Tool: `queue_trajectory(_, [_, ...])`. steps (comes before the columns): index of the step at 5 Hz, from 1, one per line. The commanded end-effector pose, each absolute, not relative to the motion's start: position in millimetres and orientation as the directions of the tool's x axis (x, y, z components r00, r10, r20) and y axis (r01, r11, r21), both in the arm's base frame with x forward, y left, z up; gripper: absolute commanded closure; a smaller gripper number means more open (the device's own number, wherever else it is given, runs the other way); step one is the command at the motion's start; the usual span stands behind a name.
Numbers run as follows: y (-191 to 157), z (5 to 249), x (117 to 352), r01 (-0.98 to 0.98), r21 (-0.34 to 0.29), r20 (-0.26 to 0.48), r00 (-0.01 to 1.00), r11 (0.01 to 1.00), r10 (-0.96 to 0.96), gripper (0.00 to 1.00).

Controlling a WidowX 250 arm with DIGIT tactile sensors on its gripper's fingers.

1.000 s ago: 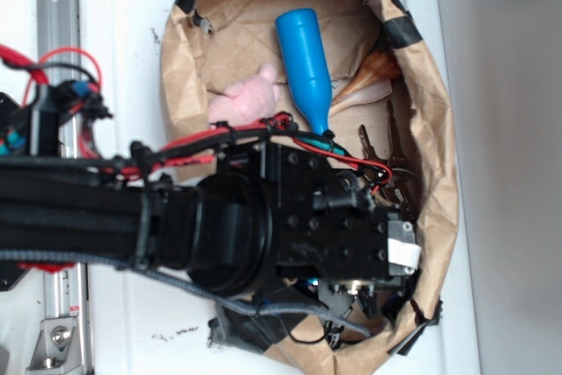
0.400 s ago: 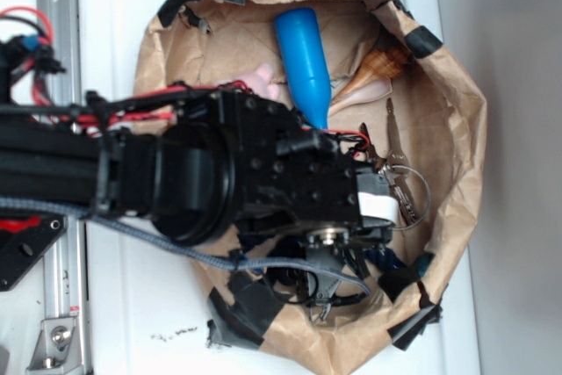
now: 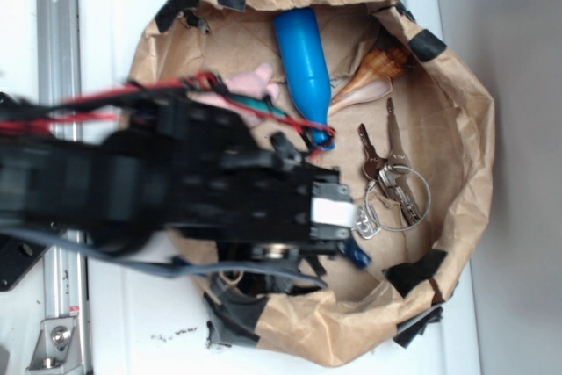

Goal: Grab the blue rope.

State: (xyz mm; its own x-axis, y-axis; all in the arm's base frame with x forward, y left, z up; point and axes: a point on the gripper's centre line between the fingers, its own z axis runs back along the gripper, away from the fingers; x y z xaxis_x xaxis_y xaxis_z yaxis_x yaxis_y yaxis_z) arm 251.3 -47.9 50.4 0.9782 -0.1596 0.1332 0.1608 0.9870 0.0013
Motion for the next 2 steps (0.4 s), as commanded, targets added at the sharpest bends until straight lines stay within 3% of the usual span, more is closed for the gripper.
queue_trajectory(1, [15.1,138.5,250.9,-0.039,0.066,0.199,0.98,0.997,0.025,1.0])
queue_trajectory(2, [6.0,144.3,253.8,-0.03,0.105,0.183,0.983,0.994,0.01,1.0])
